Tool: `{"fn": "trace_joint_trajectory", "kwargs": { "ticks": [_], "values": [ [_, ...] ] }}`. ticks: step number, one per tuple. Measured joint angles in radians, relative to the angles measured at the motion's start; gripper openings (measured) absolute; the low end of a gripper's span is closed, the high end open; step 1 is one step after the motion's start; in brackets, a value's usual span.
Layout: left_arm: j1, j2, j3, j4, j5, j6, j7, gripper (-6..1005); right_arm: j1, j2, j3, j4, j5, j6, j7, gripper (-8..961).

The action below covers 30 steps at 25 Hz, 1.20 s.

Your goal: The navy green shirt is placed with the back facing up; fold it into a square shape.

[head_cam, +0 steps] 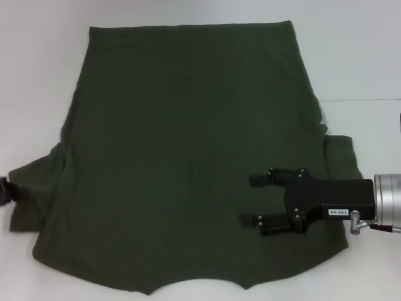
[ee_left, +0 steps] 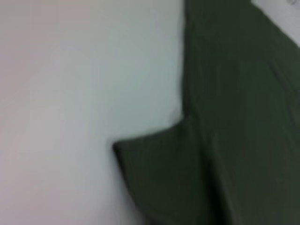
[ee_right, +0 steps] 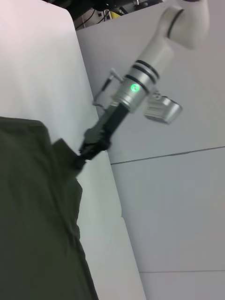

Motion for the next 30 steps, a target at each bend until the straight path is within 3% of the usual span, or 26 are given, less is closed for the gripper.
{"fn": "trace_joint_trajectory", "kwargs": {
  "ticks": [9,13,25,30],
  "values": [
    [-0.127,0.083,0.007,0.065,0.103,0.114,-0.092,15,-0.001,-0.003,0.002,-0.001,0.000,0.004,0.000,945],
    [-0.176,0.103,0.031,0.077,0.145,0.155,-0.148,16,-0.003,-0.003,0.001,-0.001,0.000,0.010,0.000,944],
    [-0.286,0.128,0.214,0.107,0.161,0.236,-0.327,16,-0.006,-0.004,0.007,-0.001,0.000,0.010,0.000,944],
    [-0.316,0.111,0.258,0.093,0.149,0.242,-0.367,15,-0.008,-0.004,0.007,-0.001,0.000,0.010,0.001,945]
  ]
}}
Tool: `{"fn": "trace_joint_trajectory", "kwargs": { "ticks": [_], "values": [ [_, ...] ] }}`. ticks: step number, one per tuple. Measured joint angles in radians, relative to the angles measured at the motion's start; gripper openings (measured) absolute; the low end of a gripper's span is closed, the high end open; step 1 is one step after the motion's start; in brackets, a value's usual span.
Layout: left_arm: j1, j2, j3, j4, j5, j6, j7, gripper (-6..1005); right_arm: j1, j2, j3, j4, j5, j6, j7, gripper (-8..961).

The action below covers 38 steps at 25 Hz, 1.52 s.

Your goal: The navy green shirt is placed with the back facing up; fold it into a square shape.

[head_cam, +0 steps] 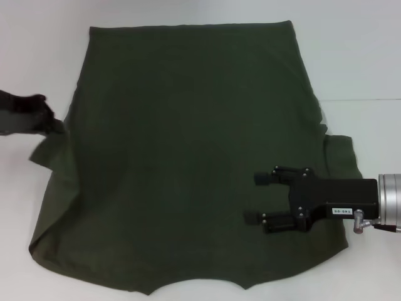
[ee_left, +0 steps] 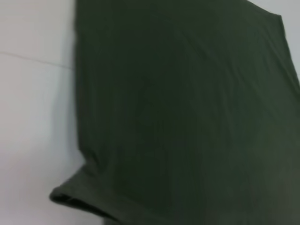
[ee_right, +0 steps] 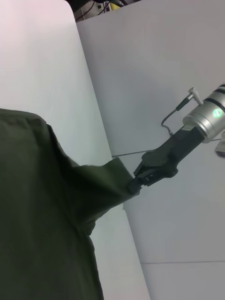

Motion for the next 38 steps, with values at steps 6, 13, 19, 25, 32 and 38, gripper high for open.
{"fn": "trace_joint_trajectory", "kwargs": {
  "ticks": [6,13,19,25,32,38],
  "values": [
    [-0.025,-0.051,0.031,-0.100,-0.001,-0.122,-0.009,15,-0.002,0.001,0.000,0.001,0.000,0.000,0.001,945],
    [-0.038,-0.111,0.052,-0.190,-0.002,-0.277,-0.010,15,-0.003,0.002,-0.002,0.001,0.000,0.000,0.007,945],
    [-0.043,-0.167,0.049,-0.241,-0.002,-0.416,-0.011,30,-0.005,0.002,-0.004,0.001,0.000,0.000,0.007,944],
    [-0.043,-0.206,0.045,-0.251,-0.035,-0.510,-0.008,174,-0.008,0.003,-0.004,0.002,0.000,0.000,0.007,944],
    [0.021,-0.198,0.044,-0.230,-0.274,-0.455,0.142,460,-0.011,0.003,-0.001,0.002,0.000,0.000,0.007,944],
    [0.190,-0.180,0.040,-0.185,-0.477,-0.436,0.213,671,-0.015,0.002,0.000,0.003,0.000,0.000,0.008,944]
  ]
}}
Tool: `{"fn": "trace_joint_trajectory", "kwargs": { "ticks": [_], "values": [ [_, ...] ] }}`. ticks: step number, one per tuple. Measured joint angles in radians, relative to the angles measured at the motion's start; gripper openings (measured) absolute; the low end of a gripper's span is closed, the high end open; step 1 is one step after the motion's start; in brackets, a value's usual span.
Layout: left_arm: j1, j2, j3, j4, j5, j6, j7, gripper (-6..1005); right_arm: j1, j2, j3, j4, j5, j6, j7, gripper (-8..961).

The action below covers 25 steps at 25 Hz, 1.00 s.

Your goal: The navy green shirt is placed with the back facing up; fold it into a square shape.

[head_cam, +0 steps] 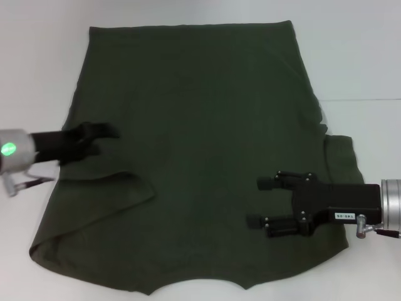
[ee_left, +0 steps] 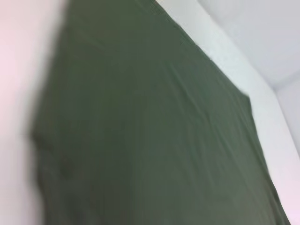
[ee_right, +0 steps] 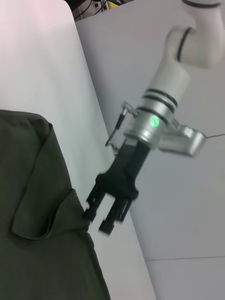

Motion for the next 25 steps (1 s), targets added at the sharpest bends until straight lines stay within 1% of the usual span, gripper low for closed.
{"fn": "trace_joint_trajectory", "kwargs": {
  "ticks": [3,5,6,7,12,18,23,25],
  "values": [
    [0.070,-0.001,-0.010,0.033,-0.049,-0.002,0.019,671,-0.003,0.000,0.000,0.000,0.000,0.000,0.000,944],
    [0.098,-0.002,-0.040,0.043,-0.049,-0.002,0.029,672,-0.005,0.000,0.000,0.000,0.000,0.000,0.000,944],
    [0.098,-0.002,-0.040,0.043,-0.049,-0.002,0.029,672,-0.005,0.000,0.000,0.000,0.000,0.000,0.000,944],
    [0.121,-0.001,-0.068,0.047,-0.045,0.008,0.037,672,-0.005,-0.001,0.000,0.000,0.000,0.000,0.000,944],
    [0.139,0.000,-0.077,0.053,-0.037,0.004,0.040,703,-0.008,-0.002,0.000,0.000,0.000,0.001,0.000,945],
    [0.138,-0.004,-0.071,0.029,-0.036,-0.032,0.053,740,-0.011,-0.002,0.000,0.000,0.000,0.002,0.000,945],
    [0.127,-0.001,-0.063,-0.009,-0.036,-0.069,0.066,842,-0.011,0.000,0.000,0.000,0.000,0.002,0.000,945],
    [0.122,-0.001,-0.057,-0.017,-0.036,-0.074,0.066,842,-0.012,0.000,0.000,0.000,0.000,0.002,0.000,945]
  ]
}}
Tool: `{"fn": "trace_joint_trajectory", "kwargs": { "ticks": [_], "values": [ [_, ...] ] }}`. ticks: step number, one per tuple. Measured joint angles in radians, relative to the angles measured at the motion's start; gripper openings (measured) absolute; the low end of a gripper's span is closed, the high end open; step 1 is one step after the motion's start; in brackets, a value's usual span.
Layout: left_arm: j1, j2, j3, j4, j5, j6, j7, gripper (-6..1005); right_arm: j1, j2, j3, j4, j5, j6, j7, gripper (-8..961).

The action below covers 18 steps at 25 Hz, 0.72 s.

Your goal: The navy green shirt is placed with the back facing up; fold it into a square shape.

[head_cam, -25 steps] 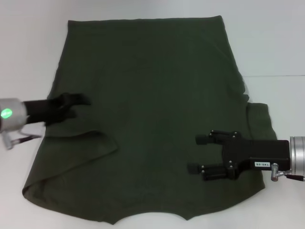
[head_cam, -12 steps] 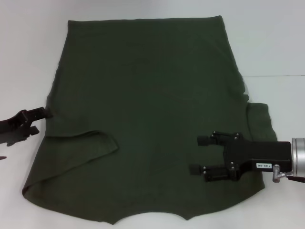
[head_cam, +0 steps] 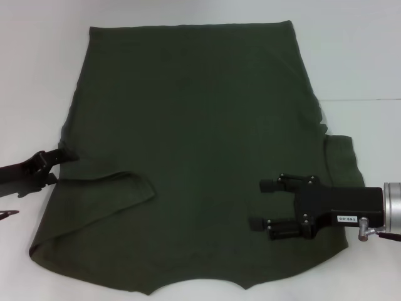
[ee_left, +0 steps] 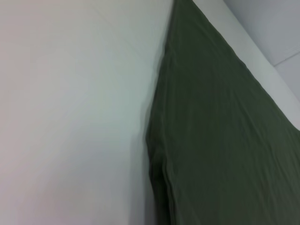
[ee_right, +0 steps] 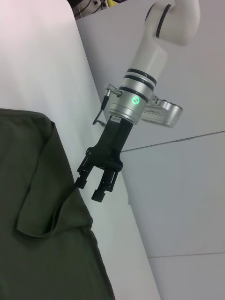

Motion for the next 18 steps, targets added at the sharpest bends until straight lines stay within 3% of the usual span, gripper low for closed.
{"fn": "trace_joint_trajectory", "kwargs": {
  "ticks": [18],
  "values": [
    [-0.032,0.004,0.018,-0.042,-0.001,-0.031,0.001,842,0.000,0.000,0.000,0.000,0.000,-0.001,0.002,944]
  ]
}}
